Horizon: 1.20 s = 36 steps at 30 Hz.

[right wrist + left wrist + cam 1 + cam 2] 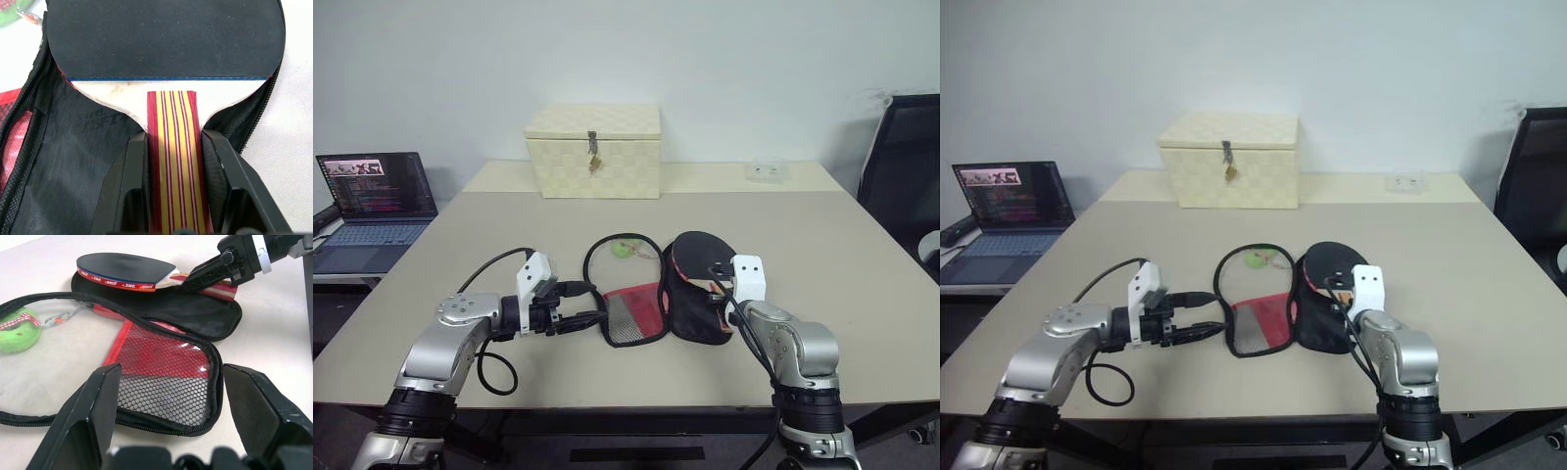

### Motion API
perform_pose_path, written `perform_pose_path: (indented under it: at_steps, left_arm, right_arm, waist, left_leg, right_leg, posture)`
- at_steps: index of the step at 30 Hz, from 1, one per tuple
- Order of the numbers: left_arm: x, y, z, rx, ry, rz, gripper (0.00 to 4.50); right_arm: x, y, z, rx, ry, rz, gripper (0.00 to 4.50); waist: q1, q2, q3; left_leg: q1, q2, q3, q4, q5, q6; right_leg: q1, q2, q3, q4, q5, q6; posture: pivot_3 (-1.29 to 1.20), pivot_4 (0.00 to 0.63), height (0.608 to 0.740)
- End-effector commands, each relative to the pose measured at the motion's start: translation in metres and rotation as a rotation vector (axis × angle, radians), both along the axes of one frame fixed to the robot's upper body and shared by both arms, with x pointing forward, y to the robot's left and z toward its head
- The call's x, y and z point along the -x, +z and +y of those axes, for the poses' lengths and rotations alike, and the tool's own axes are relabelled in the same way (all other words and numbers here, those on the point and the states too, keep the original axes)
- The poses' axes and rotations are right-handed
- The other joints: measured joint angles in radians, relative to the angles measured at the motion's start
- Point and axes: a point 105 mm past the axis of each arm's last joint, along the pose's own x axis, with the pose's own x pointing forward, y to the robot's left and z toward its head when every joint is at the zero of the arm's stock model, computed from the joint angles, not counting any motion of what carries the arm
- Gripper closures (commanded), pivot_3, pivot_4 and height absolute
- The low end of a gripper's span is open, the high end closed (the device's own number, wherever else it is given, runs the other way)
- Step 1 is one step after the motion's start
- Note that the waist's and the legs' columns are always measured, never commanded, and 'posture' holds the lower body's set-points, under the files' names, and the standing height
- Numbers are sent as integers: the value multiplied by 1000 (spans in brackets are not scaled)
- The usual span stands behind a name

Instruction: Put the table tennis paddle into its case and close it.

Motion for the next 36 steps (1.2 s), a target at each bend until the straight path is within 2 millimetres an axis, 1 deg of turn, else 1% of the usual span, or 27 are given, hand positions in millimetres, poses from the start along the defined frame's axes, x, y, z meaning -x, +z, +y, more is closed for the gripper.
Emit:
perform_pose_path:
  at_steps: [1,4,7,8,9,10,14,17,20,23,25,29,36]
  left_arm:
    - [0,12,-2,-12,-11,-51,942]
    - [0,11,-3,-11,-13,-51,942]
    - [0,11,-3,-11,-15,-50,942]
    - [0,10,-3,-12,-15,-49,942]
    - [0,10,-3,-12,-15,-49,942]
    - [0,10,-3,-13,-15,-48,942]
    - [0,8,-4,-15,-18,-47,942]
    - [-1,8,-4,-15,-19,-47,942]
    - [-1,7,-3,-17,-17,-44,942]
    - [-1,5,-2,-18,-15,-41,942]
    - [0,5,-2,-19,-13,-40,942]
    - [-1,4,1,-22,-5,-37,942]
    - [-1,4,3,-25,0,-40,942]
  right_arm:
    - [2,13,6,-5,6,-61,3408]
    - [4,10,9,-16,10,-44,3408]
    - [5,9,8,-31,-9,-39,3408]
    - [5,9,6,-30,-15,-42,2687]
    - [6,10,5,-29,-20,-44,2437]
    - [6,10,4,-26,-20,-46,2048]
    - [7,16,4,1,10,-62,817]
    - [15,24,8,7,106,-70,817]
    - [26,23,7,27,179,-50,817]
    - [32,16,0,44,195,-22,817]
    - [35,13,-1,42,206,-10,817]
    - [42,12,8,28,266,6,817]
    - [46,11,14,29,304,14,817]
  waist:
    - [0,0,0]
    - [0,0,0]
    - [0,0,0]
    - [0,0,0]
    - [0,0,0]
    - [0,0,0]
    - [0,0,0]
    - [0,0,0]
    - [0,0,0]
    - [0,0,0]
    - [0,0,0]
    - [-1,0,0]
    - [0,0,0]
  left_leg:
    - [0,0,0,0,0,0]
    - [0,0,0,0,0,0]
    - [0,0,0,0,0,0]
    - [0,0,0,0,0,0]
    - [0,0,0,0,0,0]
    - [0,0,0,0,0,0]
    - [0,0,0,0,0,0]
    - [0,0,0,0,0,0]
    - [0,0,0,0,0,0]
    - [0,0,0,0,0,0]
    - [0,0,0,0,0,0]
    - [0,0,0,0,0,0]
    - [0,0,0,0,0,0]
  right_leg:
    - [0,0,0,0,0,0]
    - [0,0,0,0,0,0]
    - [0,0,0,0,0,0]
    - [0,0,0,0,0,0]
    - [0,0,0,0,0,0]
    - [0,0,0,0,0,0]
    - [0,0,0,0,0,0]
    - [0,0,0,0,0,0]
    - [0,0,0,0,0,0]
    - [0,0,0,0,0,0]
    - [1,0,0,0,0,0]
    - [1,1,0,0,0,0]
    - [1,1,0,0,0,0]
  posture:
    - [0,150,740]
    - [0,150,740]
    - [0,150,740]
    - [0,150,740]
    - [0,150,740]
    - [0,150,740]
    - [0,150,740]
    - [0,150,740]
    - [0,150,740]
    - [0,150,740]
    - [0,150,740]
    - [0,150,740]
    - [0,150,740]
